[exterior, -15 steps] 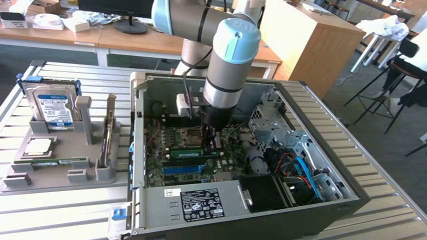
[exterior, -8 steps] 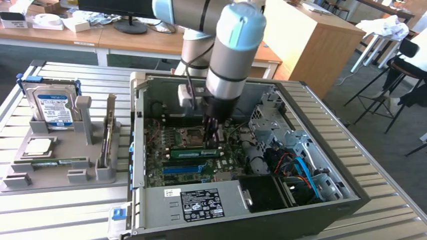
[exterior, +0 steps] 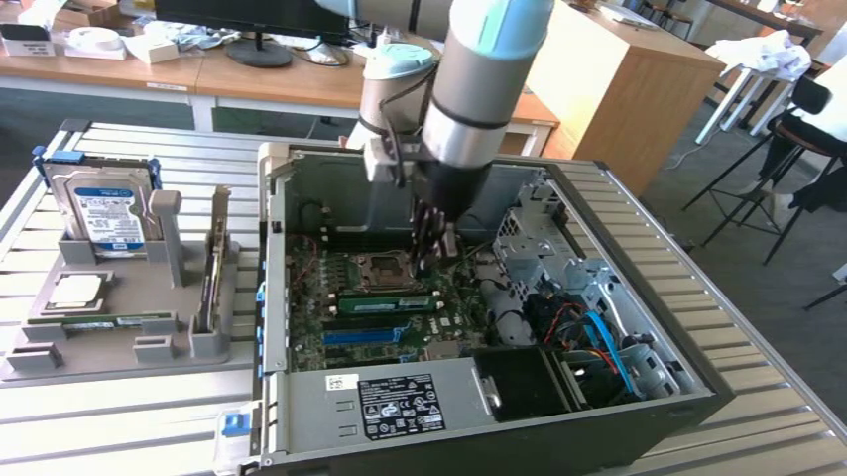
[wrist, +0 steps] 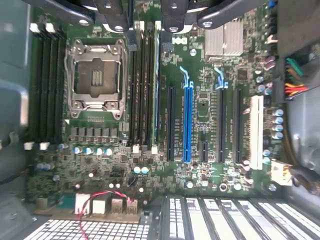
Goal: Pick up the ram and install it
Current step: 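Insert the ram into the slot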
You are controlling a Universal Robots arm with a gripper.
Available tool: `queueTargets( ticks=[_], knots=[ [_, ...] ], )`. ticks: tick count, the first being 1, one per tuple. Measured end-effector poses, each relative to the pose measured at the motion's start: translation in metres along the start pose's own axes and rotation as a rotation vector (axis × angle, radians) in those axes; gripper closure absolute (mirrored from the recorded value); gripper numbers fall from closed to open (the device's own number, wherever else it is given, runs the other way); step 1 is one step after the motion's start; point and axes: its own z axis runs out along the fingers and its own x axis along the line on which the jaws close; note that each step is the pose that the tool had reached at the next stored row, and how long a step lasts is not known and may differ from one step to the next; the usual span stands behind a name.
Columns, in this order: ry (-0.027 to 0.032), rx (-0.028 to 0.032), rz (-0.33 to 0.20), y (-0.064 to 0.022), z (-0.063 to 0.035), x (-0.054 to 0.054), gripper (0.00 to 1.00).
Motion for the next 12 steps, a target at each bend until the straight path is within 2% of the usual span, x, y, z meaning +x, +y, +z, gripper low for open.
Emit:
queueTargets(
  ticks=[4,7,10,12],
  knots=[
    [0.0011,-0.0188,0.002,-0.0038,-0.0057,0.0,0.69],
    [0.0074,-0.0433,0.005,-0.006,-0.0092,0.0,0.69],
    [0.0076,-0.0448,0.006,-0.0061,-0.01,0.0,0.69],
    [0.0077,-0.0449,0.006,-0.0061,-0.0141,-0.001,0.69]
  ],
)
